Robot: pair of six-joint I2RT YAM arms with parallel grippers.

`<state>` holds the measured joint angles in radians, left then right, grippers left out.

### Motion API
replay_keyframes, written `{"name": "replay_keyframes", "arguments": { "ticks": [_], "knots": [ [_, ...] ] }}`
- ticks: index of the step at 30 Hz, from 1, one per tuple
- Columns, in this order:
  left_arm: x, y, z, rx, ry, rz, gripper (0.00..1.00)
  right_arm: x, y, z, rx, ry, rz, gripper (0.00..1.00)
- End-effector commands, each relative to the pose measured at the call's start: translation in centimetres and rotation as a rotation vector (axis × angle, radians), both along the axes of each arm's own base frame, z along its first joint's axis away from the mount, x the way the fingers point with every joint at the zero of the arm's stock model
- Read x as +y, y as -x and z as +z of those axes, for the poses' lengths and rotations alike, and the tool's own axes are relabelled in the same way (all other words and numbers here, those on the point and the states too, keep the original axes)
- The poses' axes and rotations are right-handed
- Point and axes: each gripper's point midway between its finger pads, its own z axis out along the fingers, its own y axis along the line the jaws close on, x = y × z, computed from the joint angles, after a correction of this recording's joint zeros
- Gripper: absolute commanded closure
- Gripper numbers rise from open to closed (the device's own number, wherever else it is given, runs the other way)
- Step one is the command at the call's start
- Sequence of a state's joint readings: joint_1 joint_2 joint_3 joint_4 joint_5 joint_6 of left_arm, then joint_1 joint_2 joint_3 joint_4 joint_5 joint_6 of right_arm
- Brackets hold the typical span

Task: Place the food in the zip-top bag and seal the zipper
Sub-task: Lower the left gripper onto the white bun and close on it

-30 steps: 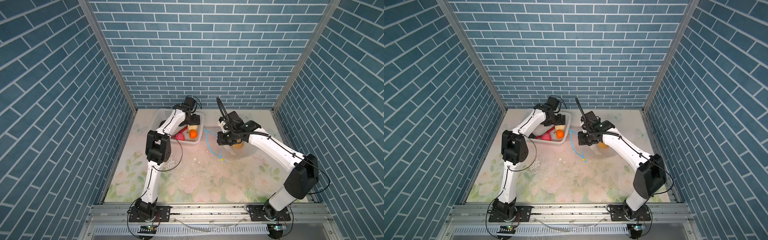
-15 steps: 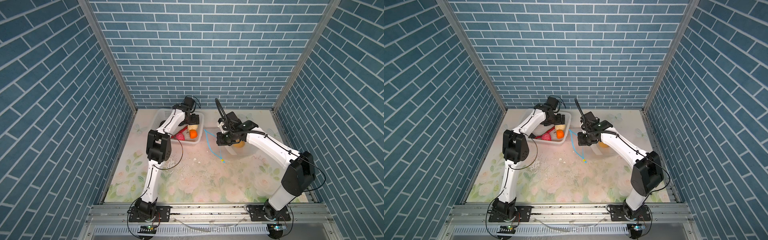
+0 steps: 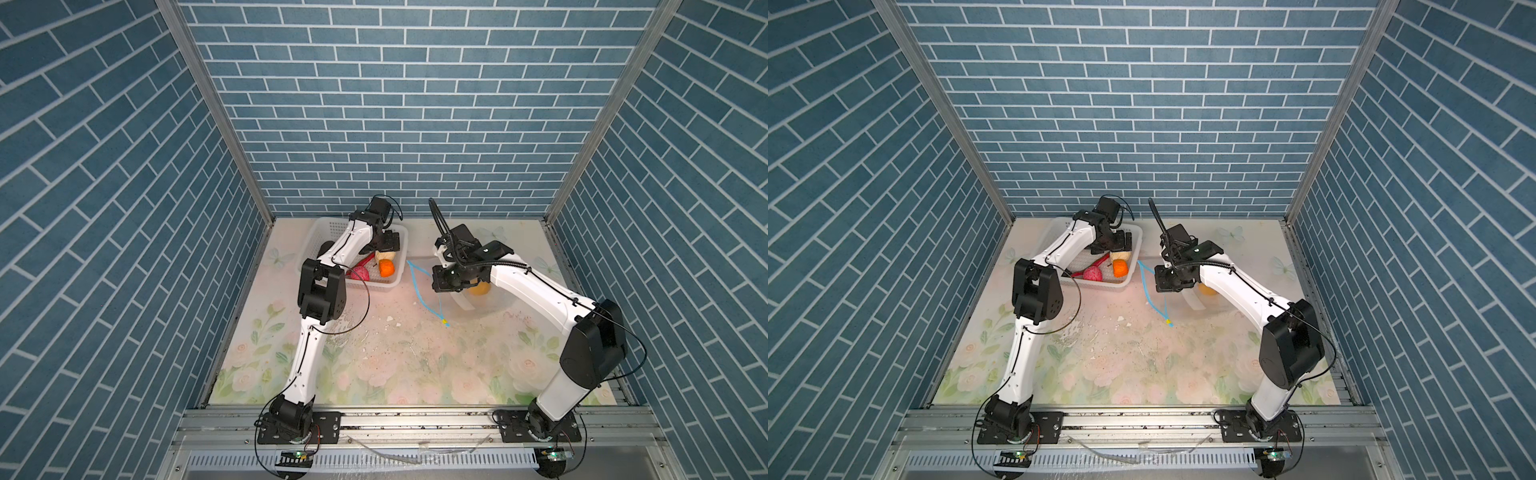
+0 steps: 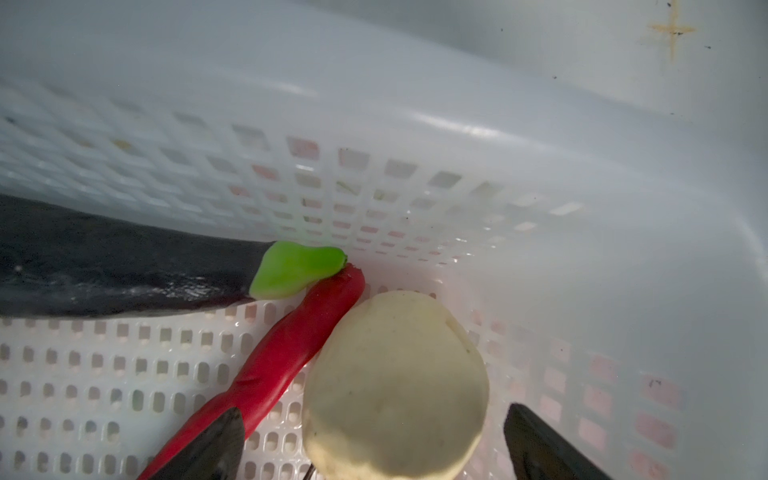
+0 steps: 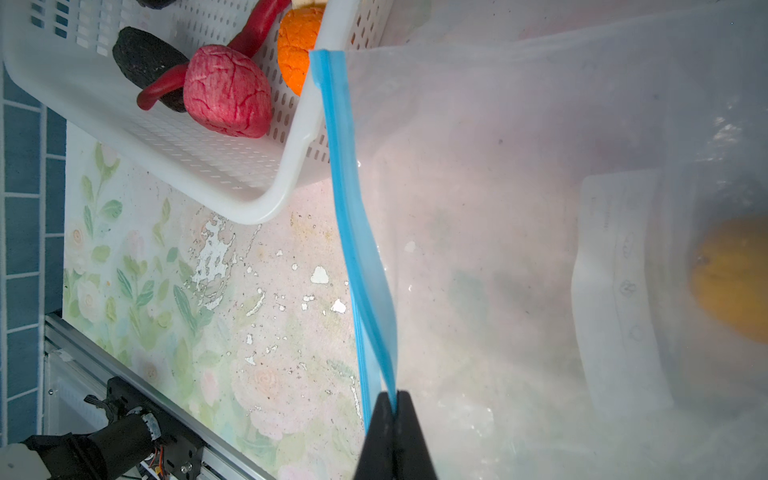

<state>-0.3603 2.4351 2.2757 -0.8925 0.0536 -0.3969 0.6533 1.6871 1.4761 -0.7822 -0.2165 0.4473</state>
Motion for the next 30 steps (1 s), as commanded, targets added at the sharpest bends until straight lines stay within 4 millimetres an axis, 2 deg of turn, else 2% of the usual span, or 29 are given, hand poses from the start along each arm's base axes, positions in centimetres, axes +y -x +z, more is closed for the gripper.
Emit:
{"name": "replay_keyframes", "arguments": {
  "ticks": [1, 8, 30],
  "knots": [
    [0.1, -0.4, -1.1, 0.015, -0.004, 0.008, 0.01, 0.6, -0.8, 0.7, -0.016, -0.025, 0.010, 1.00],
    [0.4, -0.1, -2.0, 0.033, -0.026, 0.009, 0.01, 0.8, -0.8, 0.4, -0.005, -0.033, 0.013, 1.00],
    [0.3, -0.2, -2.5, 0.039, -0.025, 0.001, 0.01, 1.1, -0.8, -0.4, 0.017, -0.036, 0.013, 1.00]
  ]
}}
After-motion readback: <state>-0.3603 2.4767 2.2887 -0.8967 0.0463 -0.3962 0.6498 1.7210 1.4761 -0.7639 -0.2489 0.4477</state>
